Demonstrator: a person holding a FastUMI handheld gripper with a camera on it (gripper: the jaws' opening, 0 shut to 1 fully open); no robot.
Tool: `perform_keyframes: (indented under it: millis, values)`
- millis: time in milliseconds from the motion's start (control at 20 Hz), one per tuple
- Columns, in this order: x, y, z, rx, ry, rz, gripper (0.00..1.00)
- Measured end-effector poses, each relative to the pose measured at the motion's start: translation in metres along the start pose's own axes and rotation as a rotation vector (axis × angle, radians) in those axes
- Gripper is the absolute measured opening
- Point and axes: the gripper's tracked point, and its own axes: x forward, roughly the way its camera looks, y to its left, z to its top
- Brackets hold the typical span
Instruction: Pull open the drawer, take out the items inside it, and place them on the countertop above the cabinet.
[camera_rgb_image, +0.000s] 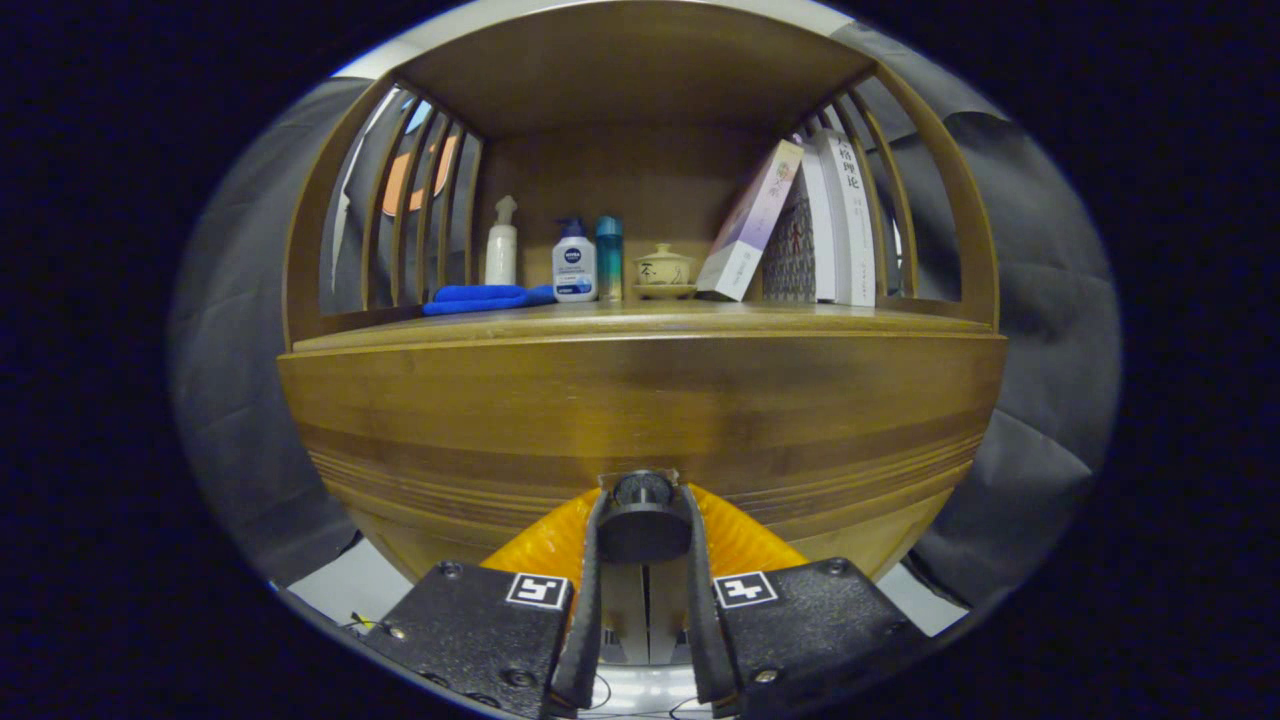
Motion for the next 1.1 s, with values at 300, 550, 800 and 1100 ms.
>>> perform_keyframes:
  millis: [300, 550, 800, 1100]
  values:
    - [-0.041, -0.002, -0.011, -0.004, 0.01, -0.002, 0.39]
    - [-0.084, -0.002, -0.023, -0.007, 0.002, -0.006, 0.39]
    - [-0.119, 0.0, -0.041, 0.024, 0.023, 0.012, 0.39]
    - [-0.154, 0.003, -0.05, 0.058, 0.021, 0.02, 0.39]
